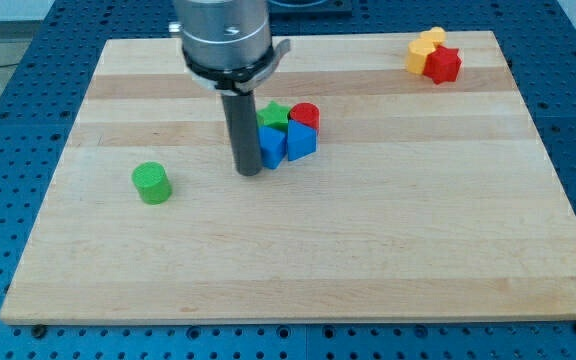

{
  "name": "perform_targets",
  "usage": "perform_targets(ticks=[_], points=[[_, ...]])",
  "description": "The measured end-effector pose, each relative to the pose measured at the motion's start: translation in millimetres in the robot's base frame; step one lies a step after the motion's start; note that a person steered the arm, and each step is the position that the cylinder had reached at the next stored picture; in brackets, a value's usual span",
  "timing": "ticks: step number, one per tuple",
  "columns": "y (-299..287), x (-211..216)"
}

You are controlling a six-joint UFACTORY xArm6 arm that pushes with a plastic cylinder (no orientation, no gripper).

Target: Place the green circle parallel to the left of the blue cube

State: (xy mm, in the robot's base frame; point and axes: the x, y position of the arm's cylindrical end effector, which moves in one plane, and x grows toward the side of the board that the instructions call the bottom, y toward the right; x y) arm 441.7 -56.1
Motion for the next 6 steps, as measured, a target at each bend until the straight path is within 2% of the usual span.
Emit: perform_targets(ticks=[1, 2, 3, 4, 5, 6], points=[[7.1, -2.0], [4.3, 28.1], [-30.3, 73.9], [-105.0, 101.3], [-160.8, 90.0], [-147.7, 55.6]])
